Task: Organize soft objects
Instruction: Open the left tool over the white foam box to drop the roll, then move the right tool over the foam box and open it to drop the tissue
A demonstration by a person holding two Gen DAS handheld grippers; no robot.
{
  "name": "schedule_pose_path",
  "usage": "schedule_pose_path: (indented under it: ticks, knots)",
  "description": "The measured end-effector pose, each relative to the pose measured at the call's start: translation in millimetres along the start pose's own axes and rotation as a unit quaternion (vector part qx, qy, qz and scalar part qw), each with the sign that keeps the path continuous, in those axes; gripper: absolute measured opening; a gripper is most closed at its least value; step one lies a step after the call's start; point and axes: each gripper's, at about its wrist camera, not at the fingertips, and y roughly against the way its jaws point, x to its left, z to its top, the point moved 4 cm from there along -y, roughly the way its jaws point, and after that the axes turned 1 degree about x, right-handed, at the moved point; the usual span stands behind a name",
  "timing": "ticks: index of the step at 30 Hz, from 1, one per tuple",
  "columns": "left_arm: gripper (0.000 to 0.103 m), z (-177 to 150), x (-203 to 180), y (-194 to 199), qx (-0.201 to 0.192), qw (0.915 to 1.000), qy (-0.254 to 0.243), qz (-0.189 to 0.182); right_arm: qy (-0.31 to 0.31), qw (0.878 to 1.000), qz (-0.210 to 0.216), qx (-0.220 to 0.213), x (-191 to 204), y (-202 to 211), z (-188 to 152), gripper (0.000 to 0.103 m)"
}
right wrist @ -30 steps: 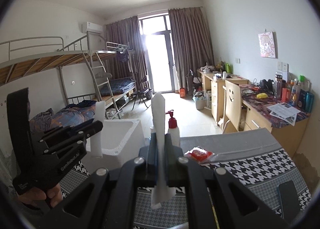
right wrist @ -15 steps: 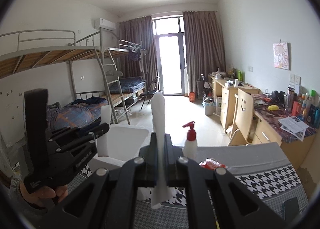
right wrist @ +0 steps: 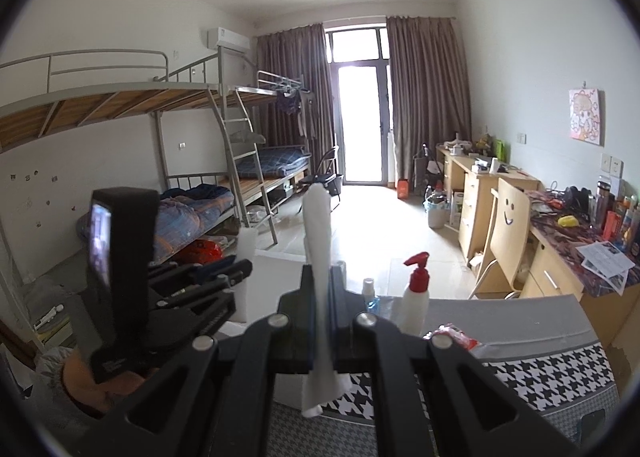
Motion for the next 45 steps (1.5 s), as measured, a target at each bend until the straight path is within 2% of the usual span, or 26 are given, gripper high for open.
schedule_pose_path:
  ticks: [4,7,10,12,14,16,26,45]
  knots:
    - [0.013,-1.4,6.2,-11.0,0.012,0.9999,0.006,-0.001,0.003,1.0,0.0,0.001,1.5,-3.9,0.4,0.008]
    - [0.02,-2.1,11.5,-17.9,0.018,0.9998,0.009,0.0,0.005,1.0,-0.001,0.002,5.2,-7.5,2.1,0.008]
    - [0.031,-4.7,13.4,-23.6,0.025,0.9997,0.007,0.002,0.003,1.0,-0.001,0.007,5.3,-11.2,1.9,0.008]
    - [0.046,-6.6,16.4,-22.9,0.028,0.9995,0.006,0.011,0.003,1.0,-0.001,0.009,6.4,-13.5,2.4,0.008]
    - [0.075,-5.7,17.9,-18.3,0.018,0.9997,0.006,0.017,0.003,1.0,0.0,0.011,8.5,-16.2,3.2,0.008]
    - [0.082,-6.1,24.2,-9.6,0.002,0.9995,0.013,0.027,0.003,1.0,0.001,0.012,9.8,-18.7,4.2,0.008]
    - [0.1,-6.2,51.7,17.8,-0.03,0.9975,0.04,0.051,0.009,1.0,0.016,0.016,24.0,-32.1,11.6,0.008]
    - [0.102,-28.1,90.2,33.9,-0.03,0.994,0.066,0.081,0.015,0.998,0.033,0.046,42.4,-67.0,12.3,0.008]
